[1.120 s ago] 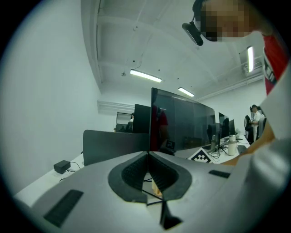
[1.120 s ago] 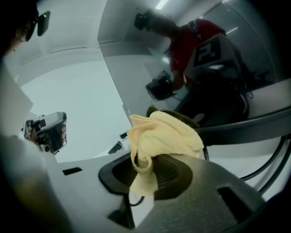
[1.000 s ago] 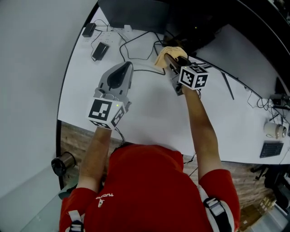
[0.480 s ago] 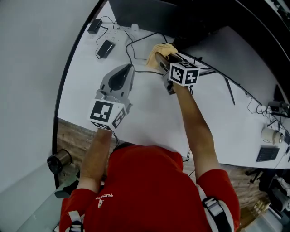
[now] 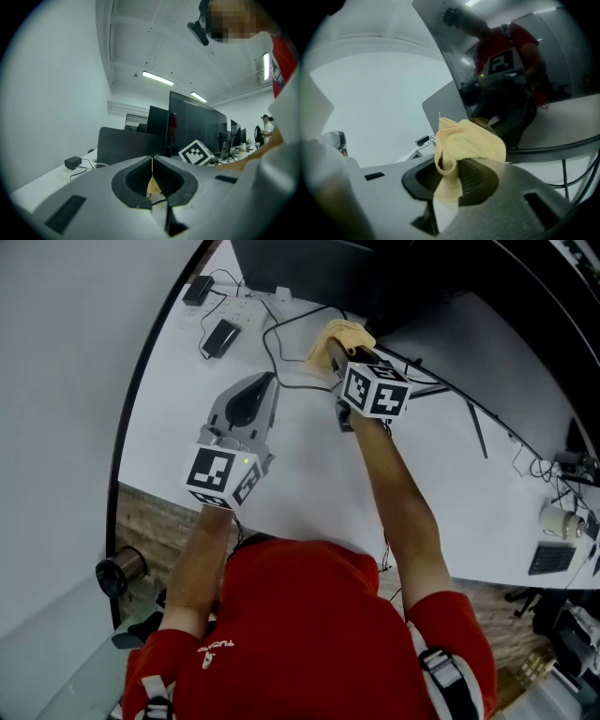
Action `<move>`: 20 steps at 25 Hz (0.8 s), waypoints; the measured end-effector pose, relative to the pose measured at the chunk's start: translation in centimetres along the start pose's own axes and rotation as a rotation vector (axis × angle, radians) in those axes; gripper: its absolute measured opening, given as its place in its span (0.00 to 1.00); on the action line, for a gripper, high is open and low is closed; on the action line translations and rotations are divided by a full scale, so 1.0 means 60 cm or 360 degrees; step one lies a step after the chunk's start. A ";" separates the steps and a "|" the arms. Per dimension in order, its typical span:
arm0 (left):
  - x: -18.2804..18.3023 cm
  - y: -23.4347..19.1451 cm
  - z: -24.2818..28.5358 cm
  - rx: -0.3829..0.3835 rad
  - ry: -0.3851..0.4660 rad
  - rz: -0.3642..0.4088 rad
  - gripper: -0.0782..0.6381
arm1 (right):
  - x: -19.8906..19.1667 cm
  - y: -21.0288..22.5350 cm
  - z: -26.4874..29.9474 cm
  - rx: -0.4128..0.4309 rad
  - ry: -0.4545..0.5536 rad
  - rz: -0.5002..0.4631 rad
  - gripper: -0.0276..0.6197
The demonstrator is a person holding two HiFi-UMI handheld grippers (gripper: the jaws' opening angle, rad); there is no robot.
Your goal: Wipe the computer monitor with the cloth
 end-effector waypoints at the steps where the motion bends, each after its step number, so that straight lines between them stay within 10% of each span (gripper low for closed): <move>1: 0.000 0.000 0.000 0.0000 0.0001 -0.0002 0.12 | 0.004 -0.002 -0.001 -0.0006 0.0004 0.0043 0.17; 5: -0.001 0.001 -0.001 0.0001 0.0007 -0.0013 0.12 | 0.020 -0.018 -0.009 0.0040 0.0062 0.0165 0.16; 13: -0.006 -0.002 -0.002 -0.0004 0.0005 -0.0026 0.12 | 0.054 -0.037 -0.022 -0.0066 0.0229 -0.0185 0.16; 20: 0.000 -0.004 -0.002 -0.0007 0.0028 -0.0037 0.12 | 0.075 -0.047 -0.030 -0.0183 0.0351 -0.0149 0.16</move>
Point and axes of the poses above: the fingertips, and each gripper's own axes: z forward along the fingers, y to its right, x out of its top, the point moved 3 cm from there along -z, backward along the fingers, and after that the axes turned 13 degrees about z, right-handed, at the moved point
